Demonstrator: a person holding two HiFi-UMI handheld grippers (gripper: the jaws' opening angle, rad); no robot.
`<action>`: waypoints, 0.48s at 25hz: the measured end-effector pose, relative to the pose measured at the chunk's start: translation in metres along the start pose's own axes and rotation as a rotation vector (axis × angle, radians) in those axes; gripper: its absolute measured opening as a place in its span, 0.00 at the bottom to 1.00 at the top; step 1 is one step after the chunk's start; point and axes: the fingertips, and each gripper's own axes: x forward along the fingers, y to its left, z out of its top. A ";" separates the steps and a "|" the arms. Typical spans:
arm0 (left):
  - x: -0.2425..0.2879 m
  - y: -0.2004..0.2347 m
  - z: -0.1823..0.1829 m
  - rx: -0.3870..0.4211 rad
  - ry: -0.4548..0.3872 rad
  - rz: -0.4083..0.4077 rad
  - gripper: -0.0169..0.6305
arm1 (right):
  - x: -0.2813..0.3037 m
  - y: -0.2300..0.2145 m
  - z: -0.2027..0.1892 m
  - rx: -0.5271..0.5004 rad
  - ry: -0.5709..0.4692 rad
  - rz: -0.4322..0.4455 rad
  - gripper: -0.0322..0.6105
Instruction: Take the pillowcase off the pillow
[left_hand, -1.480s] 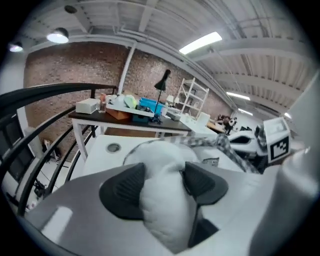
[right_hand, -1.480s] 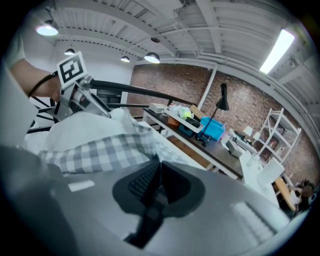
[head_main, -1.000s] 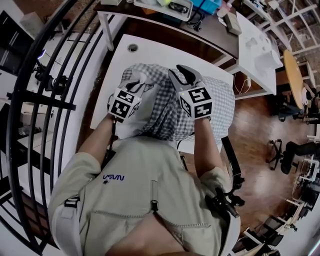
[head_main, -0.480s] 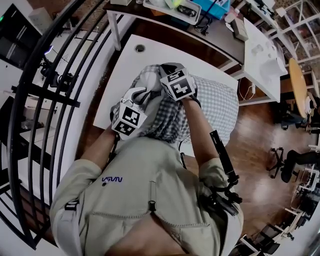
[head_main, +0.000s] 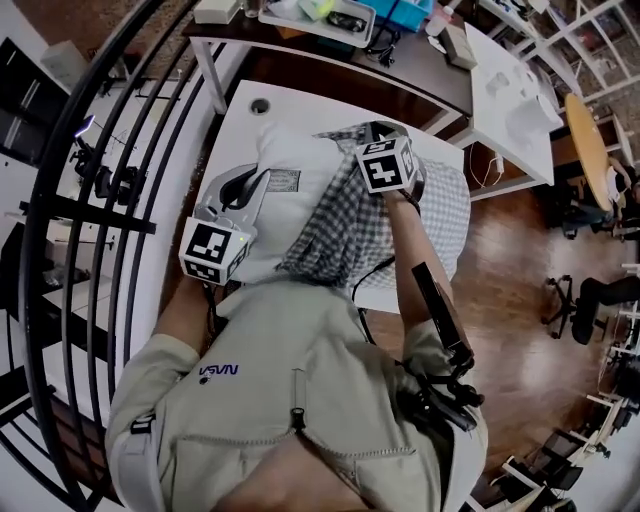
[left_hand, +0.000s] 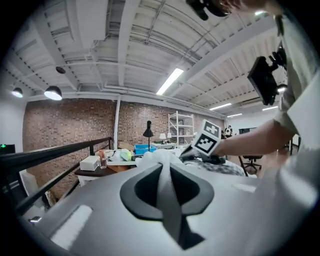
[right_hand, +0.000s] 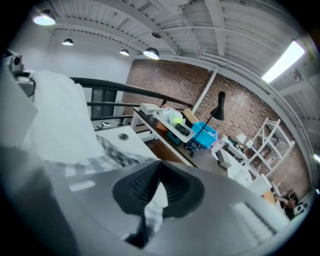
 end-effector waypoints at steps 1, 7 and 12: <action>0.004 0.010 -0.003 -0.029 0.005 0.003 0.07 | -0.001 -0.008 -0.014 0.019 0.023 -0.024 0.06; 0.048 0.054 -0.074 -0.215 0.147 0.036 0.08 | 0.010 -0.012 -0.090 0.121 0.134 -0.063 0.06; 0.072 0.054 -0.108 -0.167 0.222 0.072 0.10 | 0.017 0.006 -0.089 0.044 0.121 -0.031 0.06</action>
